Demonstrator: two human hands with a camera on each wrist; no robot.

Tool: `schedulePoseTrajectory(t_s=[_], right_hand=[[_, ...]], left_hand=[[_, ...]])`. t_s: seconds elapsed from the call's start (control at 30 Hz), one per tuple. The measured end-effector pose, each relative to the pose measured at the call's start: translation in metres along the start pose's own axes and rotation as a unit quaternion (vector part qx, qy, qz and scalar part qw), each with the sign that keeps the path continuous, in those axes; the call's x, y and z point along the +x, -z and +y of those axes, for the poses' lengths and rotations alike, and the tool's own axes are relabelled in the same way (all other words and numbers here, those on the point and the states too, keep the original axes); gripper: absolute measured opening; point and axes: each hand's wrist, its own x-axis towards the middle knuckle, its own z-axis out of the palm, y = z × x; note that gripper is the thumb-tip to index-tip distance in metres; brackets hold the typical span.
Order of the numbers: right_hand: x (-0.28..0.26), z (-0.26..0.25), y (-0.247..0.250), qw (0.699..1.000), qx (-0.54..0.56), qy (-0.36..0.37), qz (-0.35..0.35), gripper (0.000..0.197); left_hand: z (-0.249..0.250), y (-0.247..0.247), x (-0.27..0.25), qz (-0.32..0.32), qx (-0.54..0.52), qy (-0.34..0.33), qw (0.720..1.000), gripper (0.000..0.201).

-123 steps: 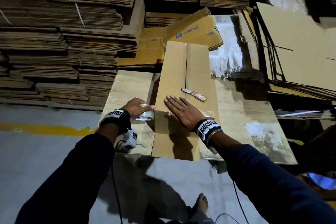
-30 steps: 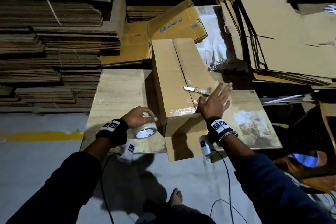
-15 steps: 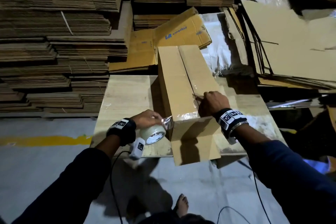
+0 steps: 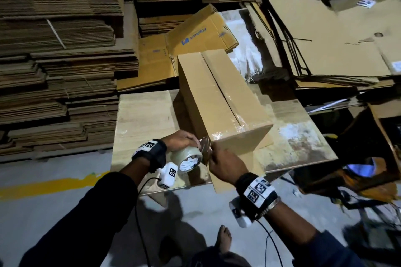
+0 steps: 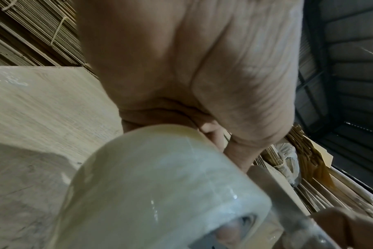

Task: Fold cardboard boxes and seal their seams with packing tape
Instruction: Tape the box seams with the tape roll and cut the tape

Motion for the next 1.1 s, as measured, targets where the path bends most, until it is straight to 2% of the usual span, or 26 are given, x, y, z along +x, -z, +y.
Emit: schedulePoseTrajectory(t_s=[0.1, 0.27, 0.5, 0.67, 0.83, 0.93, 1.1], right_hand=[[-0.007, -0.007, -0.011, 0.999, -0.042, -0.018, 0.024, 0.03], [-0.012, -0.02, -0.011, 0.995, -0.085, -0.015, 0.054, 0.034], [-0.005, -0.033, -0.013, 0.986, -0.138, -0.014, 0.094, 0.025], [0.01, -0.035, -0.014, 0.98, -0.175, -0.014, 0.089, 0.017], [0.016, -0.034, -0.013, 0.98, -0.183, -0.02, 0.075, 0.018], [0.012, -0.034, -0.013, 0.979, -0.189, -0.023, 0.073, 0.016], [0.024, -0.033, -0.016, 0.982, -0.175, -0.034, 0.06, 0.025]], left_hand=[[-0.001, 0.001, 0.0, 0.0, -0.002, -0.003, 1.0, 0.014], [-0.002, 0.0, 0.002, 0.004, 0.001, 0.001, 1.0, 0.016], [0.0, -0.002, 0.002, 0.018, -0.004, 0.006, 1.0, 0.011], [0.0, -0.002, 0.006, 0.011, 0.023, 0.01, 1.0, 0.011], [0.003, -0.004, 0.008, 0.034, 0.089, 0.003, 0.995, 0.01], [0.005, -0.004, 0.009, 0.045, 0.076, 0.012, 0.996, 0.011], [0.006, -0.005, 0.008, 0.036, 0.074, 0.014, 0.996, 0.013]])
